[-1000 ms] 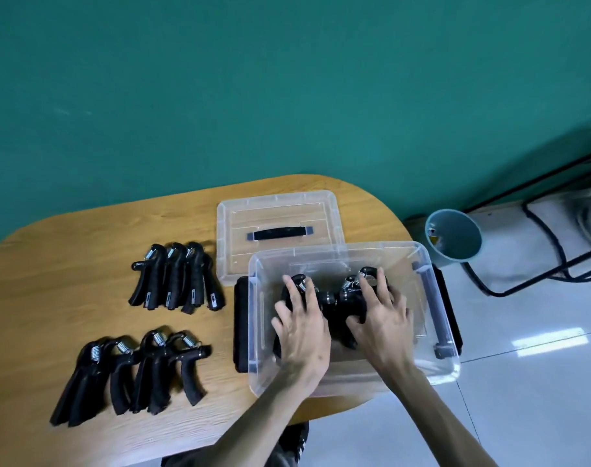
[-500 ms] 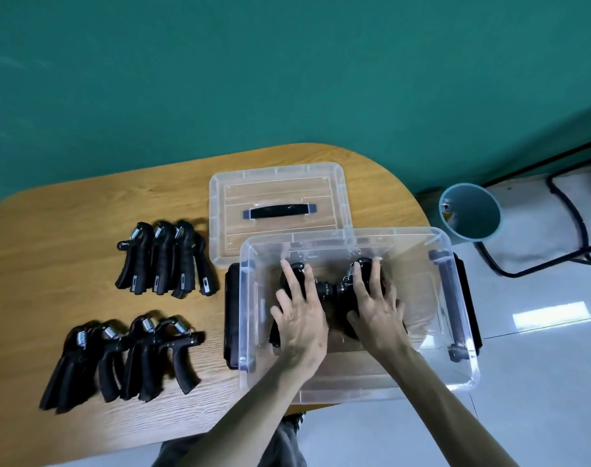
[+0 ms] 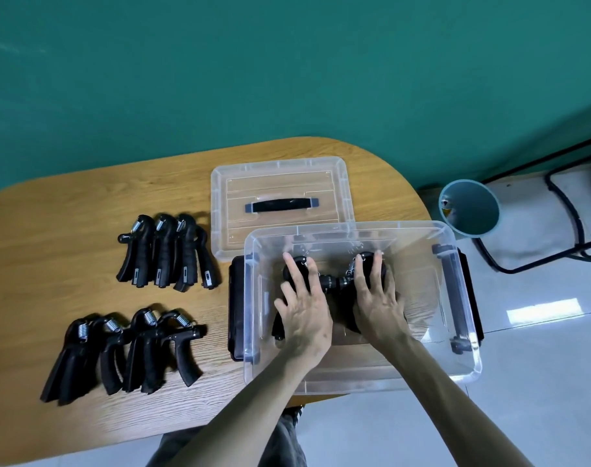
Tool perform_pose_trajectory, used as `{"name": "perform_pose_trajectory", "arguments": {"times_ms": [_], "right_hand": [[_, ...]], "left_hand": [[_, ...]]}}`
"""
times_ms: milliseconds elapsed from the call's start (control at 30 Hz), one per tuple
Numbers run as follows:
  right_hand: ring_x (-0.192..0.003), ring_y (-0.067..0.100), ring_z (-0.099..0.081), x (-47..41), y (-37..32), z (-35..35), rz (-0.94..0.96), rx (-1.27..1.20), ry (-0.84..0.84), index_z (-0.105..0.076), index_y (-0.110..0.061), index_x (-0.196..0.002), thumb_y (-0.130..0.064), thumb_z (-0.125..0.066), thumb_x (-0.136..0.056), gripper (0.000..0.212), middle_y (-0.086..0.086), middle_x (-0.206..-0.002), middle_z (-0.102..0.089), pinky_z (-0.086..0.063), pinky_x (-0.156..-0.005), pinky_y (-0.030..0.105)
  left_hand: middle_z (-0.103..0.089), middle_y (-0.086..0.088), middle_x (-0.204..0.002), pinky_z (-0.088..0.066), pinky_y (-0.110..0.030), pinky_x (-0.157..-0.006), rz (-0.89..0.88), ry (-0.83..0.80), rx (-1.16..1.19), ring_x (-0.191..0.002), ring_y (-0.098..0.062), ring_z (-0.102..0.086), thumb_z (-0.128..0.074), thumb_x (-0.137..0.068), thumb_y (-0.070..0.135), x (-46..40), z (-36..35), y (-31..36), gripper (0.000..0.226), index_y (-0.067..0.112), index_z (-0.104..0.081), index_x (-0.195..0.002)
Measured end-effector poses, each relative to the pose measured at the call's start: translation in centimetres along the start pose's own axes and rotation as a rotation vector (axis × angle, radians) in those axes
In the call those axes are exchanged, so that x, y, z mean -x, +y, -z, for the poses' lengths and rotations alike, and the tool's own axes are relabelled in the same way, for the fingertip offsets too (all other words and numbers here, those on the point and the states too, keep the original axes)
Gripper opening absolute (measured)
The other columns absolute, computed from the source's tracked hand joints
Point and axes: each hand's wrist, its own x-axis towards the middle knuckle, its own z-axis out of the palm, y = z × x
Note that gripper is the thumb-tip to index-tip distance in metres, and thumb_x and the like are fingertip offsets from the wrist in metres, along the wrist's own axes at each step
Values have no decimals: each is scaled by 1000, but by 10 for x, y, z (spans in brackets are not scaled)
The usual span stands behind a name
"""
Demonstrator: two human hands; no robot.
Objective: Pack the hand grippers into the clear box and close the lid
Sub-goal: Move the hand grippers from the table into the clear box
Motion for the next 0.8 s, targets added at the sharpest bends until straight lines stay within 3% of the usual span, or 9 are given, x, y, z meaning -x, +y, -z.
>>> {"name": "perform_pose_trajectory", "arguments": {"times_ms": [100,200,300,367,433,567,667,800], "right_hand": [[-151,41,6,1,2,4,5,-38,-8,11,-23,-158,-25,-50,-97,86,12,-163,26,-32,-111,61],[-152,40,4,8,-4,13,-14,-97,71,-2,-27,-160,-41,-45,-99,75,10,-166,14,-20,-115,61],[-149,43,-19,20,-24,27,4,-105,231,-27,-19,-156,-37,-54,-96,68,18,-165,-15,-32,-111,59],[-138,46,-38,25,-40,38,10,-141,318,-41,-14,-147,-31,-59,-94,59,22,-157,-31,-43,-102,57],[-124,46,-48,28,-60,53,22,-174,385,-44,-12,-142,-27,-59,-94,53,23,-152,-37,-48,-97,53],[-120,42,-48,32,-92,82,64,-157,457,-38,-19,-147,-32,-54,-98,53,18,-156,-31,-46,-97,50],[-122,40,-47,42,-122,98,121,-135,478,-31,-26,-151,-35,-51,-100,56,14,-159,-27,-49,-93,49],[-119,41,-49,50,-167,102,171,-107,466,-34,-22,-150,-32,-51,-99,54,16,-158,-28,-52,-89,49]], "left_hand": [[16,-24,-163,-37,-45,-85,-51,-40,-19,-115,-36,-42,-44,-103,32,1,11,-4,66,17,-12,-158],[9,-20,-165,-34,-47,-97,-98,-125,-80,-131,-36,-33,-28,-105,46,2,34,-7,65,17,-7,-159],[-27,-12,-162,-29,-46,-103,-182,-109,-93,-136,-31,-31,-23,-106,43,2,62,-14,55,19,-28,-155],[-52,-6,-146,-34,-44,-100,-245,-1,-70,-126,-27,-42,-28,-105,38,2,76,-19,46,19,-47,-142],[-63,-3,-130,-40,-44,-97,-301,92,-30,-115,-27,-49,-29,-102,35,4,91,-23,44,18,-57,-132],[-64,0,-128,-44,-42,-93,-355,219,38,-112,-24,-54,-24,-100,35,8,126,-37,47,20,-56,-130],[-59,-5,-137,-47,-44,-96,-320,235,74,-118,-27,-56,-19,-101,38,12,154,-64,51,18,-47,-140],[-58,-9,-139,-49,-47,-99,-245,220,76,-118,-29,-60,-14,-101,41,17,180,-110,57,18,-40,-146]]}}
